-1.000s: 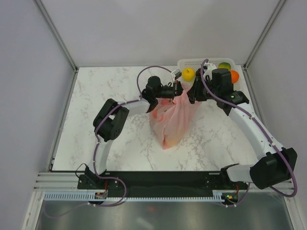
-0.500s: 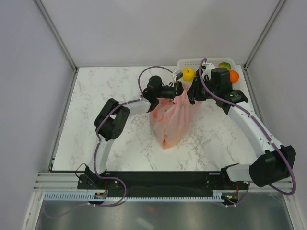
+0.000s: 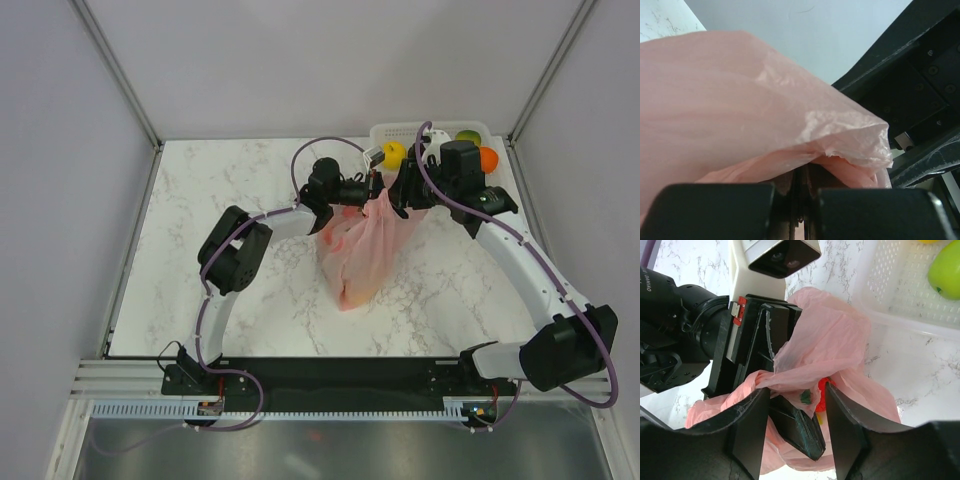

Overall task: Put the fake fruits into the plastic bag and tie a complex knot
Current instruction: Tie the plastic bag at the center of the board.

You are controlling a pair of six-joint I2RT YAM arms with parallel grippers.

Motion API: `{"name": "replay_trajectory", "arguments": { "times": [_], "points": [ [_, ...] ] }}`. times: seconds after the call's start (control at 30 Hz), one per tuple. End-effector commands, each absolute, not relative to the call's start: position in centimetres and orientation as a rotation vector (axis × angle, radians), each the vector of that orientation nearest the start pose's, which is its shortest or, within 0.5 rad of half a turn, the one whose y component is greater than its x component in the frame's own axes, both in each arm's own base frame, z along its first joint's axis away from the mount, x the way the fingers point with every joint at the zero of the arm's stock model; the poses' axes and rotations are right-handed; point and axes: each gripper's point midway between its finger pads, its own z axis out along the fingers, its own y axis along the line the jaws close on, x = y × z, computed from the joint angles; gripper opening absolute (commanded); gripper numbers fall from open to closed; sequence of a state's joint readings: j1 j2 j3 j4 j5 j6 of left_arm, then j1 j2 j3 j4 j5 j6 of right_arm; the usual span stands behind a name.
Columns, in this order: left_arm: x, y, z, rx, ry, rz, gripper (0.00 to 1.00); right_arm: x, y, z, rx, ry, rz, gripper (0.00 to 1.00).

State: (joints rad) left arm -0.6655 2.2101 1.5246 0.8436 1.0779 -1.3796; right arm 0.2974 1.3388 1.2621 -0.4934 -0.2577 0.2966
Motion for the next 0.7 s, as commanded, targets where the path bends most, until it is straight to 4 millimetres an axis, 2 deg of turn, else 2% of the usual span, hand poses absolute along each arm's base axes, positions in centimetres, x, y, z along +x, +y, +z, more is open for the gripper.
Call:
{"name": "replay_trajectory", "arguments": {
  "times": [0.0, 0.3, 0.67],
  "points": [
    [28.96, -46.82, 24.42, 0.682, 1.904, -2.228, 0.02, 36.41, 17.93, 28.25, -0.2, 2.075, 0.665, 0.55],
    [28.7, -46.71, 24.28, 0.708, 1.908, -2.236, 0.02, 37.06, 18.23, 28.21, -0.233, 2.07, 0.661, 0.39],
    [28.15, -46.4, 23.87, 0.744, 1.93, -2.249, 0.02, 37.35, 17.97, 28.12, -0.23, 2.054, 0.638, 0.4]
  ]
}}
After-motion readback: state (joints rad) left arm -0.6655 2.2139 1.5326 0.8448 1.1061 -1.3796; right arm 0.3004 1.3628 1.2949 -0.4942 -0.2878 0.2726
